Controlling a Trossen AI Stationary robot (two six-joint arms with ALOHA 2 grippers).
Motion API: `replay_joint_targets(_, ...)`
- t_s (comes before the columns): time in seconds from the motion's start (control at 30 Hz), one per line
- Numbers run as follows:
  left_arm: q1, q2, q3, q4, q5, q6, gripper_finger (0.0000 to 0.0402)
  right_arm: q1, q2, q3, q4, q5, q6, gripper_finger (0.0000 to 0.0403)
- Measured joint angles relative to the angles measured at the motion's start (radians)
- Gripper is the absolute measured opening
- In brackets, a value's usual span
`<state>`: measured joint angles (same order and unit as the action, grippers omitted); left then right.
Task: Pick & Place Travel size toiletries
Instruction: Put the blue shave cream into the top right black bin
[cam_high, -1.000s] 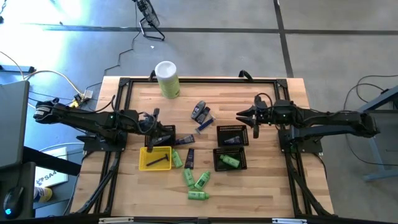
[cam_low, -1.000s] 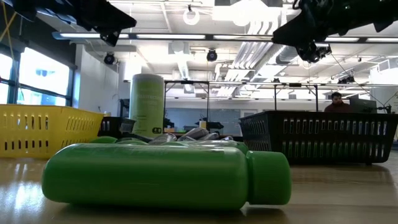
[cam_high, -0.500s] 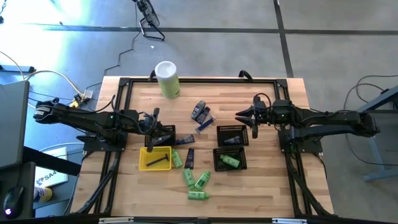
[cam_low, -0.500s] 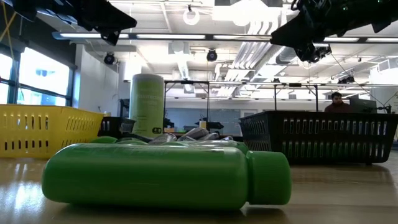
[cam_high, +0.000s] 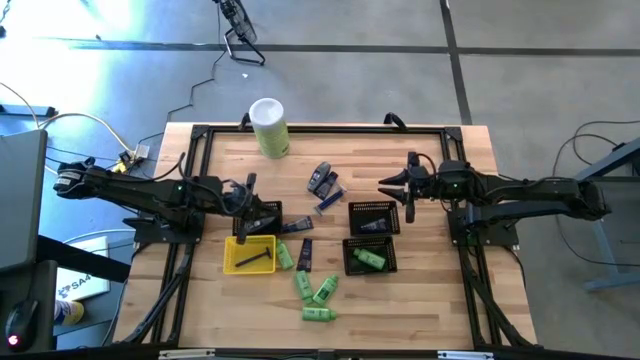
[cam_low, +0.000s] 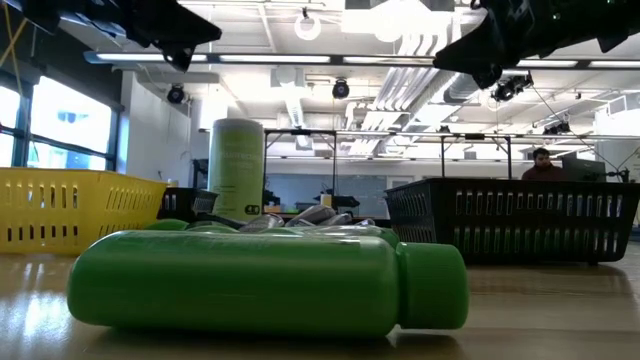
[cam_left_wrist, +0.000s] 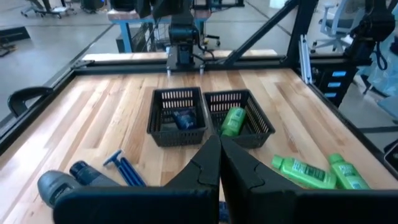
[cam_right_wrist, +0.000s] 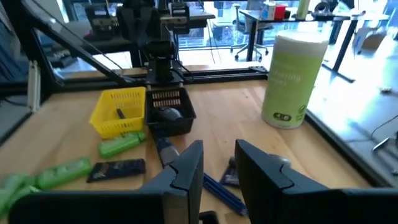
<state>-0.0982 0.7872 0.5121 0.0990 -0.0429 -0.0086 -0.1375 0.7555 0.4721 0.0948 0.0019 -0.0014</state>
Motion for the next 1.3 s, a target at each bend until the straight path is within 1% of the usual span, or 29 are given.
replay_joint_targets(0.13,0.0,0.0,0.0,0.031,0.0,0.0,0.0,0.0,0.0,0.0,-0.001,0.0,-0.062,0.0085)
replay_joint_targets(0.77,0.0,0.001,0.0,0.032,-0.001,-0.023,0.0,0.0,0.0,0.0,-0.002,-0.002,-0.068,0.0085)
replay_joint_targets(0.87,0.0,0.001,0.0,0.031,-0.001,-0.023,0.0,0.0,0.0,0.0,0.0,-0.001,-0.09,0.0085)
replay_joint_targets(1.07,0.0,0.001,0.0,0.029,-0.002,-0.023,0.0,0.0,0.0,0.0,0.0,-0.001,-0.187,0.0085)
replay_joint_targets(1.3,0.0,0.001,0.0,0.03,-0.002,-0.026,0.0,0.0,0.0,0.0,0.0,-0.001,-0.16,0.0085)
